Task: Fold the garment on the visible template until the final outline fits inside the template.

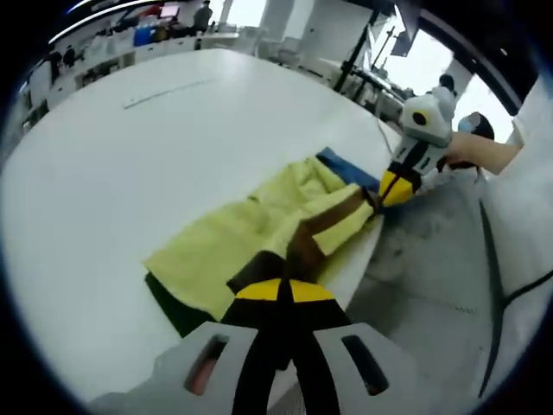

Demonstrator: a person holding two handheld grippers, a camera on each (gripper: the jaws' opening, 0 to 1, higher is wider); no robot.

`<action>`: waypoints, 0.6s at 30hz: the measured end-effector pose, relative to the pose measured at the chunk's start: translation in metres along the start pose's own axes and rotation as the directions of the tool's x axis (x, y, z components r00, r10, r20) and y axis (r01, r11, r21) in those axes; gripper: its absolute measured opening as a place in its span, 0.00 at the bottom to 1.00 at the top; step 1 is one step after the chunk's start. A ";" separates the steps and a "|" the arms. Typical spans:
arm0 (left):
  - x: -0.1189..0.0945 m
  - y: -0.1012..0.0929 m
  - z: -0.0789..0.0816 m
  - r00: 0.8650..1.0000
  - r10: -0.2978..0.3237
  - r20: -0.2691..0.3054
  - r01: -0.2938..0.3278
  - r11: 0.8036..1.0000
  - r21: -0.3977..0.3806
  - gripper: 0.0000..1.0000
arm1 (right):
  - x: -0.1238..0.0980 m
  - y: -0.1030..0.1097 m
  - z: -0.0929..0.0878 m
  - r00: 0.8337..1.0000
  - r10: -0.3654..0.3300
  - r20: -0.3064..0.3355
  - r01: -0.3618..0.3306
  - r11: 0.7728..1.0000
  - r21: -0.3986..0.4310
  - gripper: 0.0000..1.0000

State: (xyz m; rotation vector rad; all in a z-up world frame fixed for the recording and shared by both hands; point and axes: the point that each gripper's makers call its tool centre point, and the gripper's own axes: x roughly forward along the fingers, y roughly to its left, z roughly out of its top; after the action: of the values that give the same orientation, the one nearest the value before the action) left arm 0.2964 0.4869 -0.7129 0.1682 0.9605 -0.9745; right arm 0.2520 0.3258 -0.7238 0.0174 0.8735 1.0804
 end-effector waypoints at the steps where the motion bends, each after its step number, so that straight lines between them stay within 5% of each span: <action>1: 0.000 0.000 0.000 1.000 0.000 -0.001 0.000 1.000 -0.001 0.00 | 0.000 0.002 0.002 1.000 0.008 0.014 -0.008 1.000 0.010 0.04; 9: 0.001 -0.002 -0.005 1.000 -0.002 -0.006 0.002 1.000 -0.005 0.00 | -0.005 0.000 0.001 1.000 -0.017 -0.009 0.017 1.000 -0.011 0.06; 18: 0.001 -0.005 -0.007 1.000 -0.006 -0.006 0.006 1.000 -0.006 0.00 | -0.020 -0.013 0.023 0.999 -0.044 0.030 0.045 0.998 -0.039 0.11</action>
State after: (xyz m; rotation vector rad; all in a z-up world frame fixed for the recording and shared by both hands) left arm 0.2884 0.4870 -0.7164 0.1633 0.9697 -0.9765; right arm 0.2733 0.3130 -0.7016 -0.0194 0.8232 1.0531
